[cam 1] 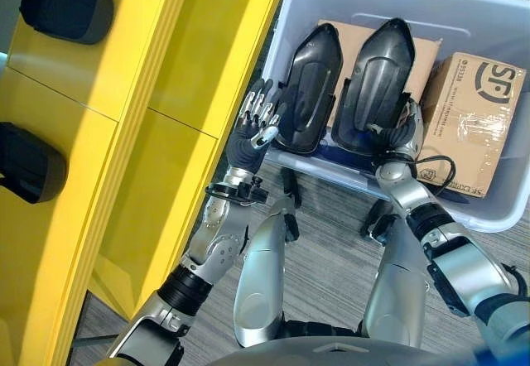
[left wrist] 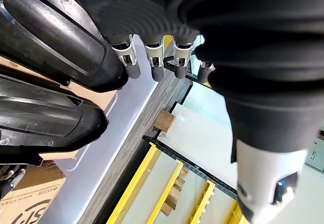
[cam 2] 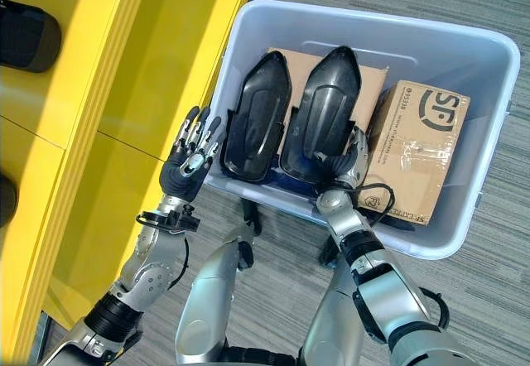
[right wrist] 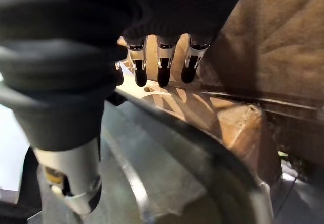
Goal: Move parts from the plastic box to the shelf.
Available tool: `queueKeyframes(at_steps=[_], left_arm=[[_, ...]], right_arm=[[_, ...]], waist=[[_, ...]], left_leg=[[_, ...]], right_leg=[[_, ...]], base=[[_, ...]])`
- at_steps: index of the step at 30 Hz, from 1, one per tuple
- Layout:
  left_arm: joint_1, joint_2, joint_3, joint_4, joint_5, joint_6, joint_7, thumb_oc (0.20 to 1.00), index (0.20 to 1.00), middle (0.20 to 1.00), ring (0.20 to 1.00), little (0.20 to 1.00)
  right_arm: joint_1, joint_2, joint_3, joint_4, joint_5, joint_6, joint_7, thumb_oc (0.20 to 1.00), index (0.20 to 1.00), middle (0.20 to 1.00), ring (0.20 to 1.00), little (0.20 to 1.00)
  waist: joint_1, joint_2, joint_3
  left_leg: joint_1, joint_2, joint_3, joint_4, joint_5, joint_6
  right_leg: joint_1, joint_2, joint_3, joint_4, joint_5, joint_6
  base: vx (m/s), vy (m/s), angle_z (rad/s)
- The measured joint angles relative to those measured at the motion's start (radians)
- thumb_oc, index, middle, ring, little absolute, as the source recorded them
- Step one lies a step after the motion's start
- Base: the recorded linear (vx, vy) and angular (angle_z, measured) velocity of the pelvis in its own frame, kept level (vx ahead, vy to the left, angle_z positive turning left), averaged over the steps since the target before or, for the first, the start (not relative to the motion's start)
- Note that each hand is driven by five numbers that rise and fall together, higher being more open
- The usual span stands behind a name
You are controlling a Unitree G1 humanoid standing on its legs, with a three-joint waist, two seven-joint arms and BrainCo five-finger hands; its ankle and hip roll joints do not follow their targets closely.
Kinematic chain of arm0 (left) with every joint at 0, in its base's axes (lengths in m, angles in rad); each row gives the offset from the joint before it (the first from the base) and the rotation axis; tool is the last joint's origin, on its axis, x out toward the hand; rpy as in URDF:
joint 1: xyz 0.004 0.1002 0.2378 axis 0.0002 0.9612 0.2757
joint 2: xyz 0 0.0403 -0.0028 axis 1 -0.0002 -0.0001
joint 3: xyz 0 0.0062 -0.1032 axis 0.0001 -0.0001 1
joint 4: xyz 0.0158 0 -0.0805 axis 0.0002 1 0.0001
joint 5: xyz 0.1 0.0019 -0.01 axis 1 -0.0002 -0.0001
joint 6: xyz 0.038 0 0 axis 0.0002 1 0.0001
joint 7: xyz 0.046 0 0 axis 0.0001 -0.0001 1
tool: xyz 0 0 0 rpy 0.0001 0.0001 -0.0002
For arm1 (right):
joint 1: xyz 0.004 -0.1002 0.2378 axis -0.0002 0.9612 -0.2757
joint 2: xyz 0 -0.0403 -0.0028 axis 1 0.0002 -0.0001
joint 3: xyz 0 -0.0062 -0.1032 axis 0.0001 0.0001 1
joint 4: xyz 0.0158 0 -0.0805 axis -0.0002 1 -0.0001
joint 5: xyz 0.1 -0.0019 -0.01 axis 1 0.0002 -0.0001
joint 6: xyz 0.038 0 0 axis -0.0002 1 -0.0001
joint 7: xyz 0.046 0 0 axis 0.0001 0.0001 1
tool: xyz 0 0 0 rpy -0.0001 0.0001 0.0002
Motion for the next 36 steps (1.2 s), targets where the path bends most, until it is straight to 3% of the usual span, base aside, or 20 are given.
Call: queueKeyframes(at_steps=[6,21,23,24,25,28,36], left_arm=[[-0.013,0.002,0.000,0.019,0.000,0.001,-0.003,1.000,1.000,1.000,1.000,1.000],[-0.027,0.003,0.000,0.019,0.000,0.020,-0.023,1.000,1.000,1.000,1.000,1.000],[-0.029,0.003,0.001,0.019,0.000,0.021,-0.023,1.000,1.000,1.000,1.000,1.000],[-0.032,0.003,0.000,0.019,0.000,0.023,-0.023,1.000,1.000,1.000,1.000,1.000],[-0.031,0.003,0.001,0.019,0.000,0.030,-0.021,1.000,1.000,1.000,1.000,1.000],[-0.047,0.001,0.000,0.043,0.000,0.034,-0.010,1.000,1.000,1.000,1.000,1.000],[-0.043,0.001,-0.054,0.069,-0.005,-0.021,0.003,1.000,1.000,1.000,1.000,1.000]], right_arm=[[-0.065,-0.004,-0.003,0.100,0.017,0.015,0.003,1.000,1.000,1.000,1.000,1.000],[-0.111,-0.031,0.034,0.143,0.023,0.084,0.020,1.000,1.000,1.000,1.000,1.000],[-0.133,-0.030,0.037,0.158,0.024,0.108,0.020,0.736,0.736,0.736,0.736,0.736],[-0.145,-0.034,0.036,0.157,0.022,0.120,0.018,0.238,0.238,0.238,0.238,0.238],[-0.158,-0.042,0.039,0.159,0.008,0.148,0.018,0.200,0.200,0.200,0.200,0.200],[-0.216,-0.043,0.077,0.180,-0.008,0.254,-0.017,0.200,0.200,0.200,0.200,0.200],[-0.248,-0.065,0.118,0.201,-0.184,0.414,-0.157,0.200,0.200,0.200,0.200,0.200]], waist=[[0.006,0.000,0.000],[0.007,0.013,-0.009],[0.008,0.017,-0.011],[0.007,0.018,-0.012],[0.007,0.018,-0.012],[0.005,0.019,-0.015],[0.040,0.038,-0.026]], left_leg=[[-0.009,0.000,-0.008,0.010,-0.001,0.000],[-0.032,-0.001,-0.030,0.025,-0.001,-0.001],[-0.039,0.000,-0.031,0.025,-0.002,-0.001],[-0.045,0.000,-0.031,0.027,-0.002,-0.001],[-0.047,0.000,-0.031,0.031,-0.002,-0.001],[-0.087,0.002,-0.031,0.047,-0.004,0.001],[-0.156,-0.016,-0.056,0.039,-0.004,0.001]], right_leg=[[0.000,-0.005,-0.010,0.010,-0.005,-0.004],[0.000,-0.009,-0.027,0.015,-0.015,-0.009],[-0.005,-0.009,-0.027,0.016,-0.018,-0.005],[-0.011,-0.011,-0.027,0.017,-0.017,-0.004],[-0.012,-0.015,-0.027,0.020,-0.018,-0.004],[-0.050,-0.018,-0.024,0.031,-0.018,-0.003],[-0.122,-0.027,-0.028,0.062,-0.024,-0.011]], base=[[-0.01,-0.033,0.05],[0.00,-0.011,0.02],[0.01,0.020,0.00],[0.03,0.058,0.00],[0.03,0.083,-0.02],[0.01,0.061,0.00],[-0.02,-0.007,0.09]])
